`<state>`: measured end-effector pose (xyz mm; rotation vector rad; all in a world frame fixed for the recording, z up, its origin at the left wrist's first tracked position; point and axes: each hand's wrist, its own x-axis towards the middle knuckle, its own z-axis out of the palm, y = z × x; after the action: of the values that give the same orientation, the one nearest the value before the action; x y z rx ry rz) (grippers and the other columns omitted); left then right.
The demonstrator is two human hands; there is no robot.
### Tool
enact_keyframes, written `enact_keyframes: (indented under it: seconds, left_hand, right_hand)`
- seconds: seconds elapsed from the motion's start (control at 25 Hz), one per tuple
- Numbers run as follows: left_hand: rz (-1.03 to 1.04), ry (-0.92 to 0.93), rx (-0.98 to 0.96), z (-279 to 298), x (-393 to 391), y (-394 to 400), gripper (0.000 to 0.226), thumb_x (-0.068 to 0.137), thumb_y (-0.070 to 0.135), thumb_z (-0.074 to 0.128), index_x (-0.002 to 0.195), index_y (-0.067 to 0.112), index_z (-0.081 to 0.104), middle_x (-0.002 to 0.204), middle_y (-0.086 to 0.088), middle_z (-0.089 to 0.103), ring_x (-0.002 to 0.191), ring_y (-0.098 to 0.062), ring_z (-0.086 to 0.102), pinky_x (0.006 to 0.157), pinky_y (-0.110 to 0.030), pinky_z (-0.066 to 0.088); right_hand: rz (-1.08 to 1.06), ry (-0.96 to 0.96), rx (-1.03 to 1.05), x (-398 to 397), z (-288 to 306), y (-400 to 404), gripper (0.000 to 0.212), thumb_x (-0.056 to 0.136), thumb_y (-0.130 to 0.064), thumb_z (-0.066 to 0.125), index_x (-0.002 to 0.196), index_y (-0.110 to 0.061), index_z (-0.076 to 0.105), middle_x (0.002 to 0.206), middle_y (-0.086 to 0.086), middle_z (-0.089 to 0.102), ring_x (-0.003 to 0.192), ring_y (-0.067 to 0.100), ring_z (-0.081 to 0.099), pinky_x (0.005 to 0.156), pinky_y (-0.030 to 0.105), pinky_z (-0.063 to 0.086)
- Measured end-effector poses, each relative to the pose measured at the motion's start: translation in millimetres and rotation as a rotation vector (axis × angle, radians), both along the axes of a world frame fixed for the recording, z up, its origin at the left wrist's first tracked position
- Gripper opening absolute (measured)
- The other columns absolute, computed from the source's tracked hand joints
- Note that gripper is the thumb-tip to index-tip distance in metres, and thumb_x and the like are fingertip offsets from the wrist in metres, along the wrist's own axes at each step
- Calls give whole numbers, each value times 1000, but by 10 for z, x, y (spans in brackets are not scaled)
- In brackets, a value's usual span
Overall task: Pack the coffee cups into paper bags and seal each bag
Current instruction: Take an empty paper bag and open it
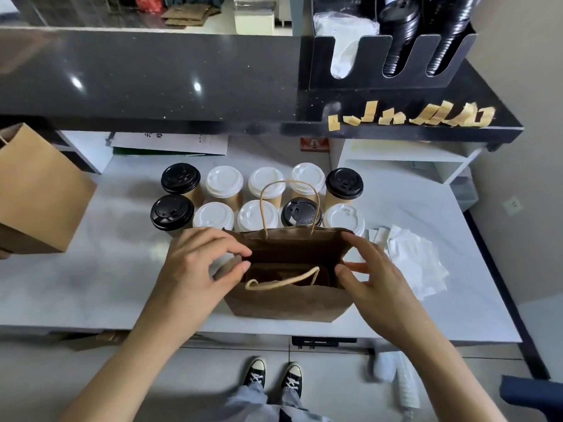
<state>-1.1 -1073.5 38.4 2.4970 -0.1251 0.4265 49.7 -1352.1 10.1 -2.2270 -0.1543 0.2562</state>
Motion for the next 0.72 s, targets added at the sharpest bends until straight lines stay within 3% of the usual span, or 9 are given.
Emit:
enact_keyframes:
  seconds: [0.16, 0.32, 0.44, 0.56, 0.6, 0.72]
  left_hand:
    - [-30, 65, 86, -58, 118, 7, 16, 77, 29, 88, 88, 28, 76, 95, 17, 70, 117, -15, 58, 108, -37, 30]
    - [-103, 169, 112, -78, 154, 64, 35, 71, 47, 77, 104, 34, 75, 123, 21, 65, 133, -17, 47, 116, -41, 25]
    - [-139, 246, 88, -86, 160, 99, 50, 72, 54, 72, 120, 39, 69, 139, 25, 55, 144, -12, 34, 120, -35, 19]
    - [-168, 287, 91, -116, 149, 133, 60, 73, 59, 69, 130, 45, 61, 149, 30, 43, 150, -7, 22, 120, -29, 13]
    - [-176, 295, 94, -128, 138, 142, 62, 73, 60, 68, 133, 46, 58, 151, 32, 39, 152, -5, 17, 121, -28, 11]
    - [-195, 303, 113, -161, 101, 157, 67, 72, 65, 67, 136, 50, 53, 156, 35, 29, 154, -1, 6, 121, -25, 4]
  right_hand:
    - [-20, -13, 35, 16, 5, -8, 48, 99, -29, 60, 142, -46, 49, 131, -23, 50, 106, -15, 60, 74, 0, 44]
    - [-66, -62, 86, 79, 69, -34, 35, 99, -30, 60, 130, -47, 57, 123, -22, 54, 101, -13, 62, 74, 3, 46]
    - [-154, -138, 89, 266, 105, -90, 23, 101, -29, 55, 120, -41, 61, 119, -18, 63, 96, -4, 65, 80, 13, 50]
    - [-203, -198, -30, 564, 29, -134, 23, 101, -24, 56, 121, -33, 59, 117, -10, 66, 95, 1, 64, 76, 5, 45]
    - [-196, -192, -76, 660, -21, -136, 25, 100, -23, 59, 124, -30, 58, 120, -6, 65, 97, 6, 63, 80, 10, 48]
    - [-88, -124, -239, 905, -196, -106, 48, 93, -23, 72, 137, -20, 52, 132, 6, 59, 116, 24, 59, 99, 42, 51]
